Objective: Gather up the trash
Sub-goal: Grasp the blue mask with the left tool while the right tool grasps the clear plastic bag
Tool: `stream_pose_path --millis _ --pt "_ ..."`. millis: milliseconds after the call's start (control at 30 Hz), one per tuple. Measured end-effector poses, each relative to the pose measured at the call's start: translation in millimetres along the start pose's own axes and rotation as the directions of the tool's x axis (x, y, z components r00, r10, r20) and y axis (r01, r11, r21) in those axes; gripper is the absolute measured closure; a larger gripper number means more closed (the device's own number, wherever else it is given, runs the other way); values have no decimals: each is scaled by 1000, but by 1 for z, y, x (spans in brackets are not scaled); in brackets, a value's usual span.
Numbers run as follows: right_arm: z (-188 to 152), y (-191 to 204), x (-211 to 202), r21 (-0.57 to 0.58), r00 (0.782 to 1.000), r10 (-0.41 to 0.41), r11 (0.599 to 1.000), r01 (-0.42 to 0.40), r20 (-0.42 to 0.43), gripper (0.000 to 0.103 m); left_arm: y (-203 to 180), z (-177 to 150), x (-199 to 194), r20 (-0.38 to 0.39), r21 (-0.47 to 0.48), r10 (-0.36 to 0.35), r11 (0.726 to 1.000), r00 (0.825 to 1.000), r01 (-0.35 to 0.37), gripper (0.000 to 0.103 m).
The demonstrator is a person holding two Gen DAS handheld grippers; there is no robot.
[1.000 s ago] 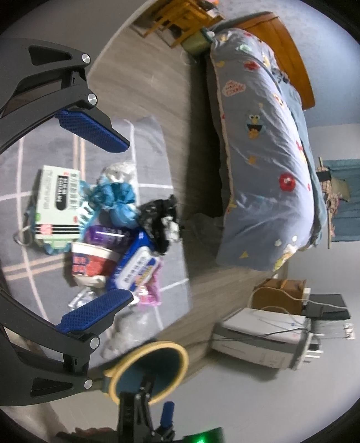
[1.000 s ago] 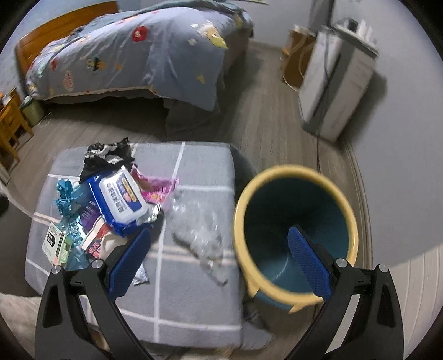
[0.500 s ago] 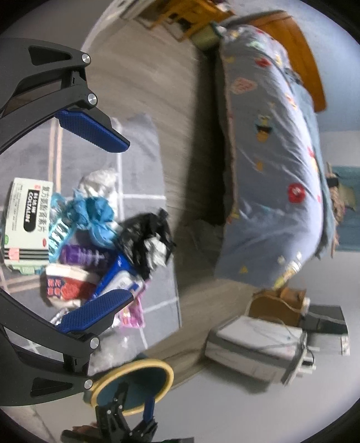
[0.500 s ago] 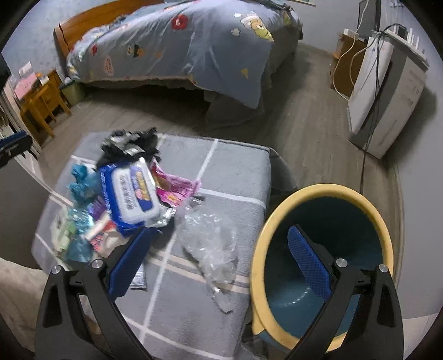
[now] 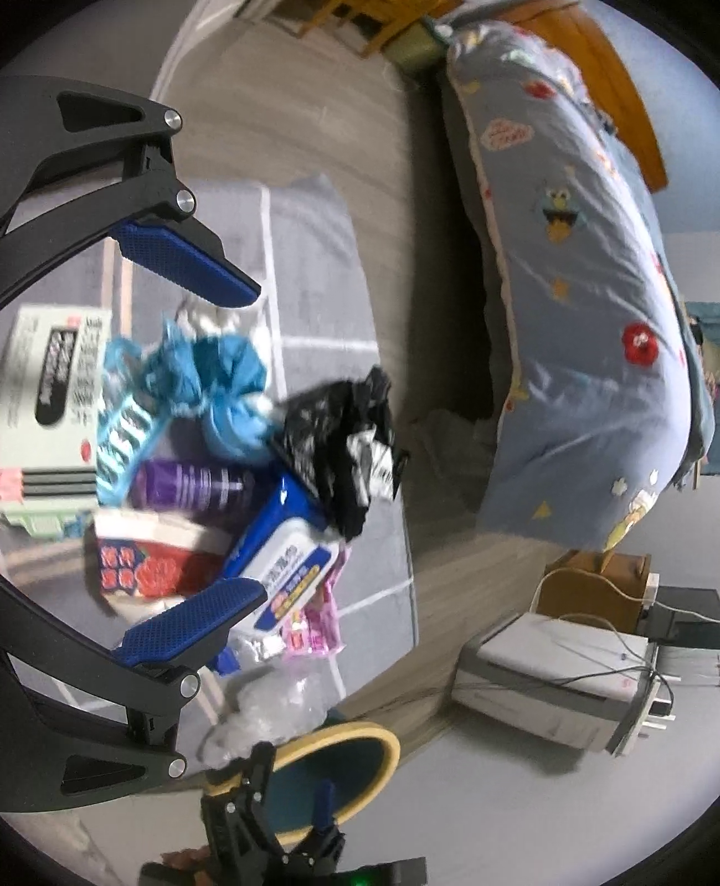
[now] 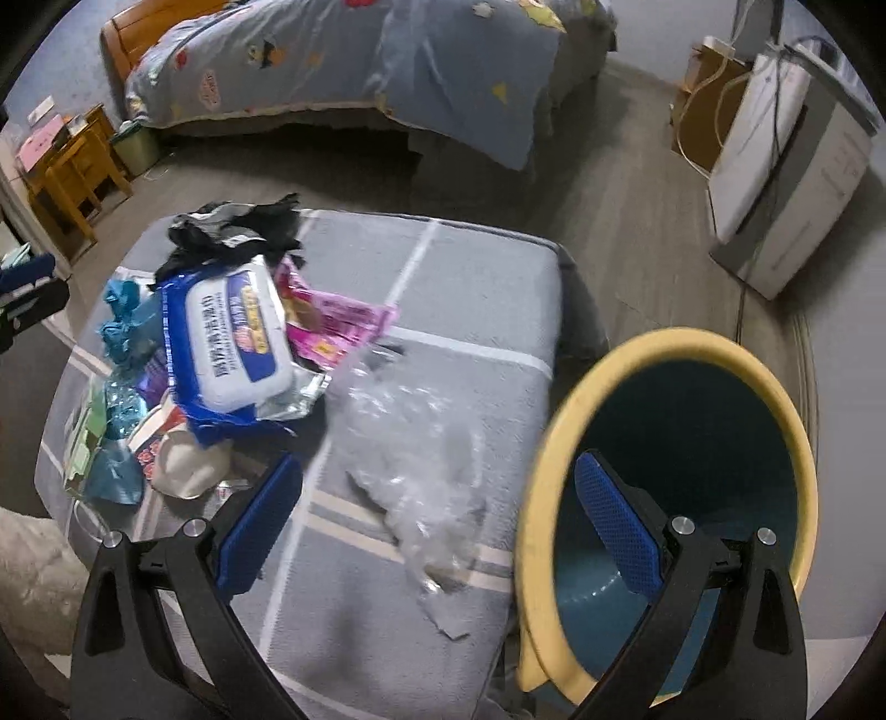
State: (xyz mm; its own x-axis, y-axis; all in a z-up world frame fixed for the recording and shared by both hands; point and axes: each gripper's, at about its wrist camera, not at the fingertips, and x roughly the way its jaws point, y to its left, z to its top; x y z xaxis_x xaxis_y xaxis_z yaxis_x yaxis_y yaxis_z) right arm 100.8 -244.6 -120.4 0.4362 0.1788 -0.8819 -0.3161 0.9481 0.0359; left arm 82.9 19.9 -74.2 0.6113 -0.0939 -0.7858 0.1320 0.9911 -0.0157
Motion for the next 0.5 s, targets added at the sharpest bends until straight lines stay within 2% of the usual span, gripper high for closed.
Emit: stream_pose_path --millis 133,300,433,500 --pt "-2 -4 7 19 1000 1 1000 -1 -20 12 13 0 9 -1 31 40 999 999 -40 7" --pt "-3 4 19 -21 998 7 1000 -8 -55 20 43 -8 31 -67 -31 61 998 996 -63 8" --pt "-6 9 31 -45 996 -15 999 11 -93 30 45 -9 50 -97 8 81 997 992 -81 10" --pt "-7 8 35 -39 994 -13 999 9 -111 36 48 -9 59 -110 1 67 998 992 -67 21"
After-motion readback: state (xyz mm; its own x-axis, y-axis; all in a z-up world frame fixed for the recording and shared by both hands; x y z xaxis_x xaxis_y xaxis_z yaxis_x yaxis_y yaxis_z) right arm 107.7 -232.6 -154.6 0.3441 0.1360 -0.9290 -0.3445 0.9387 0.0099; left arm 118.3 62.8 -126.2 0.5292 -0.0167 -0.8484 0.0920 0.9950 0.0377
